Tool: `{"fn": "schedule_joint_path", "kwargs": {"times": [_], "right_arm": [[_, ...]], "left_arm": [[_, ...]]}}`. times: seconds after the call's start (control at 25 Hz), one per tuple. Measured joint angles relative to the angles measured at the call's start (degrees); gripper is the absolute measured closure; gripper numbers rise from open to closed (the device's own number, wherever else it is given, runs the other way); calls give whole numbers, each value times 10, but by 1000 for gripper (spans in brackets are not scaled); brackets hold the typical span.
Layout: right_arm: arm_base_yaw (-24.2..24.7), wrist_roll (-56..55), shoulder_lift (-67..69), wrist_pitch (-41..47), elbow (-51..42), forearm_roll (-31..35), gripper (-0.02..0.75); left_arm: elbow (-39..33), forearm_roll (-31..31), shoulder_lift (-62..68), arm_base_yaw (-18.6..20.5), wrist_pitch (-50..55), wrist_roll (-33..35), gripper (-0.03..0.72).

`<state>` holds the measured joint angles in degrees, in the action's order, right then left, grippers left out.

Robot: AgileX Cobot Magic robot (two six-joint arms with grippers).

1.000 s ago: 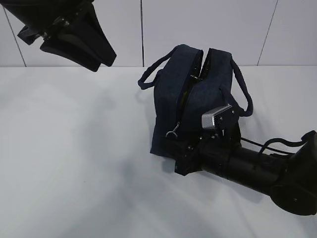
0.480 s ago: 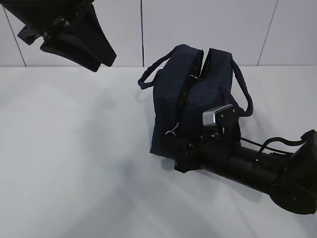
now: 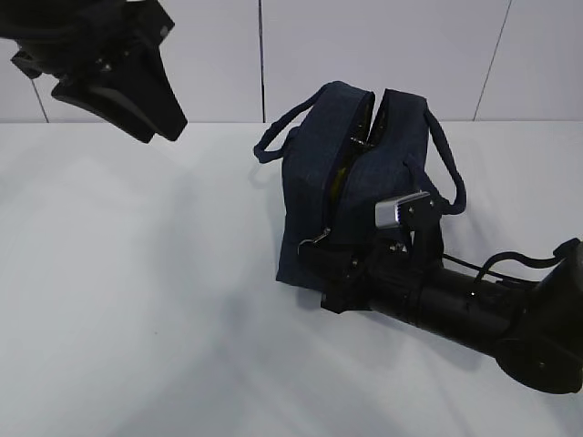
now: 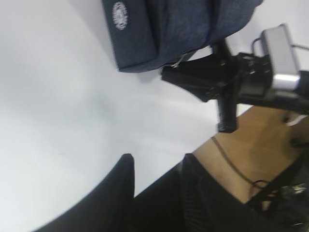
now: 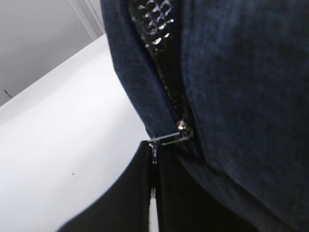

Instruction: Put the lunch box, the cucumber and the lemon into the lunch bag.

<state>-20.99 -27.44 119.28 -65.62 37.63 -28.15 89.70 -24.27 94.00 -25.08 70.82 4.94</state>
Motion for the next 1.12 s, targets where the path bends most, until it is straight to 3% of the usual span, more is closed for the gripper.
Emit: {"fn": "schedule_joint_path", "kwargs": {"times": [0.32, 1.12], "right_arm": [[0, -35, 0, 0, 0, -2, 721], [0, -24, -52, 0, -43, 0, 720]], "left_arm": [[0, 89, 20, -60, 1, 0, 451], [0, 112, 101, -61, -1, 19, 451]]}}
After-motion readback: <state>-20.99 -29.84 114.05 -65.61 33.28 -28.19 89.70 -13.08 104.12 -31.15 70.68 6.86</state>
